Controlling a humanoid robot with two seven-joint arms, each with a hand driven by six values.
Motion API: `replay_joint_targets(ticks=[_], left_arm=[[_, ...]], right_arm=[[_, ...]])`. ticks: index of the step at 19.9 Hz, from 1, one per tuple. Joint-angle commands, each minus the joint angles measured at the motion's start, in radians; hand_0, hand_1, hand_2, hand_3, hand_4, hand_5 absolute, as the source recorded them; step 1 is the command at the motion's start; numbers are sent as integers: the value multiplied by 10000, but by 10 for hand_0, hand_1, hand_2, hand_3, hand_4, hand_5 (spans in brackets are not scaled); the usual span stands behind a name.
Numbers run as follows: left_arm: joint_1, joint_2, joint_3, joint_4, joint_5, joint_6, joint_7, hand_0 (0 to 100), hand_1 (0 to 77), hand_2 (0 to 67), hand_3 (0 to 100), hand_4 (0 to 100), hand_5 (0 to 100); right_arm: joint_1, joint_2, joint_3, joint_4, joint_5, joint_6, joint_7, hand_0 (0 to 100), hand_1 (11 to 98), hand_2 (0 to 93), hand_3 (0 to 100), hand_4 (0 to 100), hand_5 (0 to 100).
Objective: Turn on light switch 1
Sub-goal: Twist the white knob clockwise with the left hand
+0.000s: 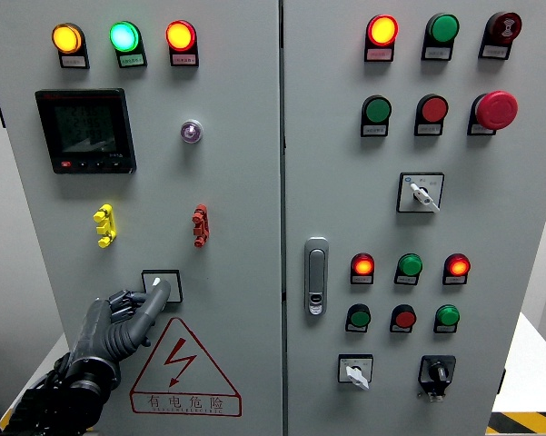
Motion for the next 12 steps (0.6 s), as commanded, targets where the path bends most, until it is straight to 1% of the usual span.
replay_joint_targets(ticks=[1,6,12], left_arm=[[7,0,0,0,-4,-15,0,403,564,598,880,1000,773],[-54,0,0,0,-4,-15,0,436,566,600,880,1000,772],[-54,-15,0,0,-4,0,0,537,545,601,879,1000,772]], right_arm=[[0,0,13,6,0,0,1,0,197,0,196,193,106],[0,0,-2,-9,0,0,1,0,196,0,196,193,106],[0,0,-2,-9,0,0,1,0,196,0,196,193,106]])
